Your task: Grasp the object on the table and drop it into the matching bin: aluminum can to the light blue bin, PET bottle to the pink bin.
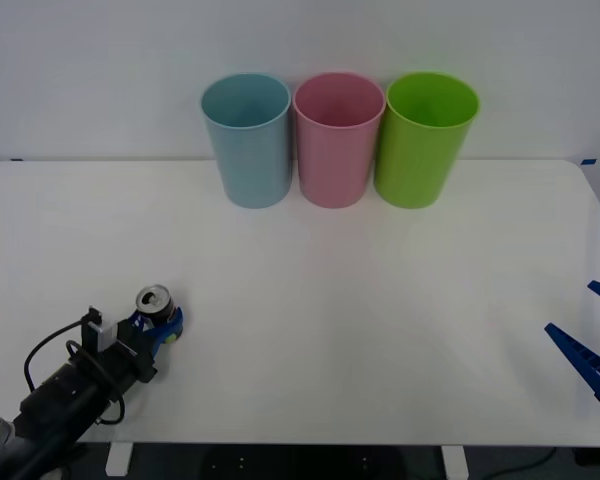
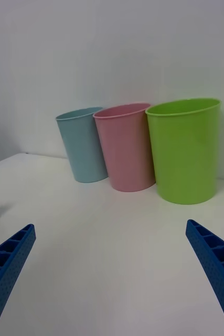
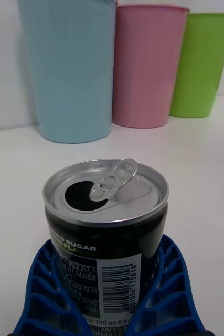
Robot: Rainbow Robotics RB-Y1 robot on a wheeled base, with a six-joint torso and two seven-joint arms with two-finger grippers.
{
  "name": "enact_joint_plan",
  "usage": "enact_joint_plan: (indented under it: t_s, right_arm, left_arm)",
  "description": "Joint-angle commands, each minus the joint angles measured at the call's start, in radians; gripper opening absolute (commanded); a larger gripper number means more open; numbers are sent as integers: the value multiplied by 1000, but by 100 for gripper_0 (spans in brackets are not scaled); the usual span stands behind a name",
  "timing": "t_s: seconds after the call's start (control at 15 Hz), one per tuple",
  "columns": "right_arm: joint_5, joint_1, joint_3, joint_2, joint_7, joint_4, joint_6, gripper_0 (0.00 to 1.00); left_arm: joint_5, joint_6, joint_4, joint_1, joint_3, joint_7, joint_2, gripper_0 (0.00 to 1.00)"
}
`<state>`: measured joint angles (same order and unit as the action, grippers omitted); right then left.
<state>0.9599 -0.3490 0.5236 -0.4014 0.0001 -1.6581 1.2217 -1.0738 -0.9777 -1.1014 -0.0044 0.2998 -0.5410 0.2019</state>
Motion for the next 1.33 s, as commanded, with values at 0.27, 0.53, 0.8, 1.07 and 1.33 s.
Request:
enact_joint_plan:
  t_s: [0.27,0.53,0.8,1.07,1.33]
  right_arm:
    - [0,0,0,0,0,0,0,100]
    - [0,0,0,0,0,0,0,100]
    - [0,0,0,0,0,0,0,100]
    - [0,0,0,0,0,0,0,100]
    - [0,0,0,0,0,0,0,100]
  left_arm:
    - [107,-9,-20,11,22,29,22,0]
    - [176,-9,-63,12,56,59,27,0]
    - [176,39,-155,12,76,173,31,0]
    - [109,159,-290,-6,65,346,31,0]
    - [35,212,-330,-95,65,495,31,0]
